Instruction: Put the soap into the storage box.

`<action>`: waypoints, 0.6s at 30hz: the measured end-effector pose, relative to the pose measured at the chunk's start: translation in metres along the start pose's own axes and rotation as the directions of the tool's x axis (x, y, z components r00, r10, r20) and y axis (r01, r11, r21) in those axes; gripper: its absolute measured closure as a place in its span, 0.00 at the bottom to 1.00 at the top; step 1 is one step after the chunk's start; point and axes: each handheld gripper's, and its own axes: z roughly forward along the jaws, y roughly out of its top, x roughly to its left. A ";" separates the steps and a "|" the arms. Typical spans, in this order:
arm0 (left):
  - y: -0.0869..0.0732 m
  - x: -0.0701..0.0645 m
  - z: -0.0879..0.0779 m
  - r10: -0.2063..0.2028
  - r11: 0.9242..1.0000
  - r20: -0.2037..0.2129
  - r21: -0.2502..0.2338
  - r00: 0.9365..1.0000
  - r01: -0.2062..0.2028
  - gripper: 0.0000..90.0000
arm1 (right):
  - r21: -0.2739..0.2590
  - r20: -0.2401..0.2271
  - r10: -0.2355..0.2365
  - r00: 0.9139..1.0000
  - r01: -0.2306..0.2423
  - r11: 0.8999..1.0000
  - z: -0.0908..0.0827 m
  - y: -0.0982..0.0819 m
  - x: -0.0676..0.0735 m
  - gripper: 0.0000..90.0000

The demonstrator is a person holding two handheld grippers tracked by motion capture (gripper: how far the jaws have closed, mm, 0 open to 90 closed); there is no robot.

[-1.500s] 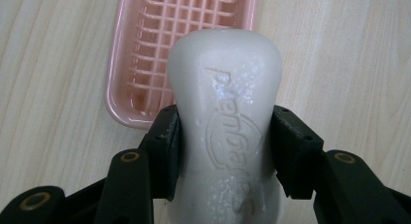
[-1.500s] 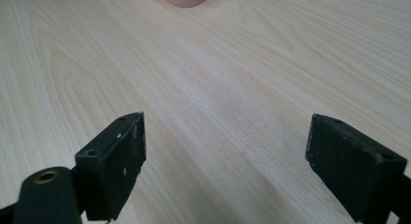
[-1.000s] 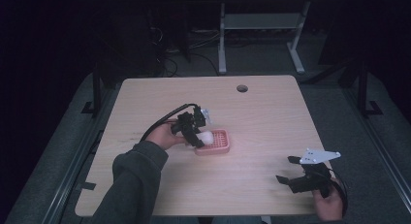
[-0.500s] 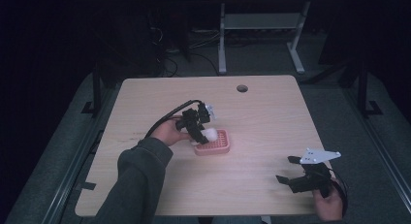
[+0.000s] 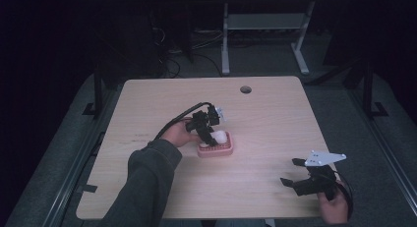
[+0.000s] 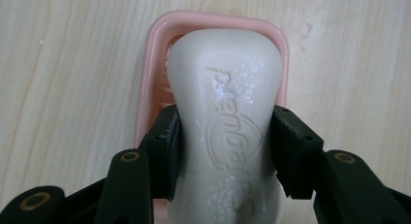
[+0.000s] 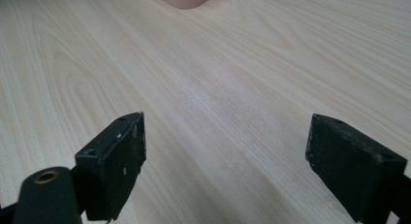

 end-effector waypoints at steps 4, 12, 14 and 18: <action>0.001 0.001 0.005 0.000 1.000 0.004 0.006 1.000 0.000 0.55 | 0.000 0.000 -0.002 1.000 0.002 1.000 0.000 0.000 0.000 0.16; 0.001 0.002 0.014 0.007 1.000 0.012 0.029 1.000 -0.008 0.55 | 0.000 -0.002 0.002 1.000 -0.002 1.000 -0.001 -0.001 0.000 0.16; 0.001 0.003 0.015 0.007 0.999 0.015 0.032 1.000 -0.007 0.55 | 0.001 -0.002 0.002 1.000 -0.002 1.000 -0.001 -0.001 0.000 0.16; 0.000 0.004 0.016 0.011 0.999 0.014 0.031 1.000 -0.011 0.55 | 0.000 -0.002 0.002 1.000 -0.002 1.000 -0.001 -0.001 -0.001 0.16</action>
